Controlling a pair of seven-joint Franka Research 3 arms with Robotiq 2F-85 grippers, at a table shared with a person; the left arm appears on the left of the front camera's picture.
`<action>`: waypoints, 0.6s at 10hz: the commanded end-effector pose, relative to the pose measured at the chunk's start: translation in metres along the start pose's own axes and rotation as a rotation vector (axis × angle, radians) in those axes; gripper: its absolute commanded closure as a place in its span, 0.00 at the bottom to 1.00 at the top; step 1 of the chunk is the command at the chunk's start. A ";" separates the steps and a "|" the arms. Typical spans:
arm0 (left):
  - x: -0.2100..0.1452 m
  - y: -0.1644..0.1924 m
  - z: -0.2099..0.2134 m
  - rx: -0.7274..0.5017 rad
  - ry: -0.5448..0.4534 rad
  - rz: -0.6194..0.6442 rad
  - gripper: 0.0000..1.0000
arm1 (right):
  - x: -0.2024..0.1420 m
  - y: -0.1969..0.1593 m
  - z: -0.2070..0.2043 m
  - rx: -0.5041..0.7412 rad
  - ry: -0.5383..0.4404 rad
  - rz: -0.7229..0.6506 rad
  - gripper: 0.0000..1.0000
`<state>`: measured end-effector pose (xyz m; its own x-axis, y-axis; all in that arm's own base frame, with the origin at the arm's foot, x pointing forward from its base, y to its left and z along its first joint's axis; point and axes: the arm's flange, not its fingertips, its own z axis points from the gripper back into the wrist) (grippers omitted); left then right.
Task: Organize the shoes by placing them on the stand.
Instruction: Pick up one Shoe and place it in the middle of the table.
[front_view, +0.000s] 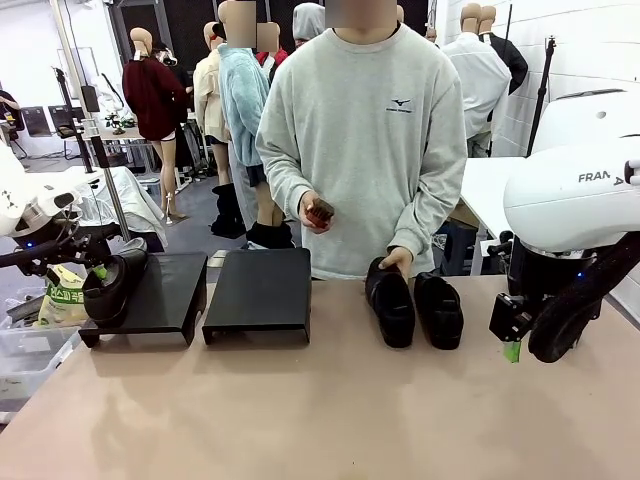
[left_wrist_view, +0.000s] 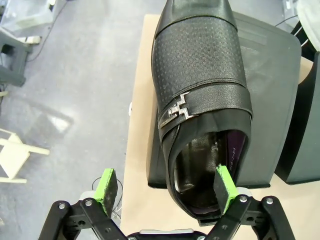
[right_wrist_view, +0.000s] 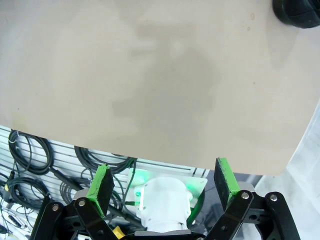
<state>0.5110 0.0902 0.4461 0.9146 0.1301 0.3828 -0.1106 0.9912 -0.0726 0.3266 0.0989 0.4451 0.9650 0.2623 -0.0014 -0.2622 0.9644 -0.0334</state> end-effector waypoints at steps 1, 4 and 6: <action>0.000 0.000 0.000 0.000 0.000 0.000 0.00 | -0.001 0.003 0.000 0.009 0.007 -0.016 0.00; -0.038 -0.042 0.073 0.117 -0.292 -0.130 0.00 | -0.001 0.003 0.000 0.009 0.007 -0.016 0.00; -0.070 -0.083 0.108 -0.002 -0.323 -0.258 0.00 | -0.001 0.003 0.000 0.009 0.007 -0.016 0.00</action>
<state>0.4386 0.0187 0.5289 0.7625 -0.0895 0.6408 0.0556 0.9958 0.0729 0.3265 0.0991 0.4451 0.9649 0.2628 -0.0020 -0.2627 0.9643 -0.0337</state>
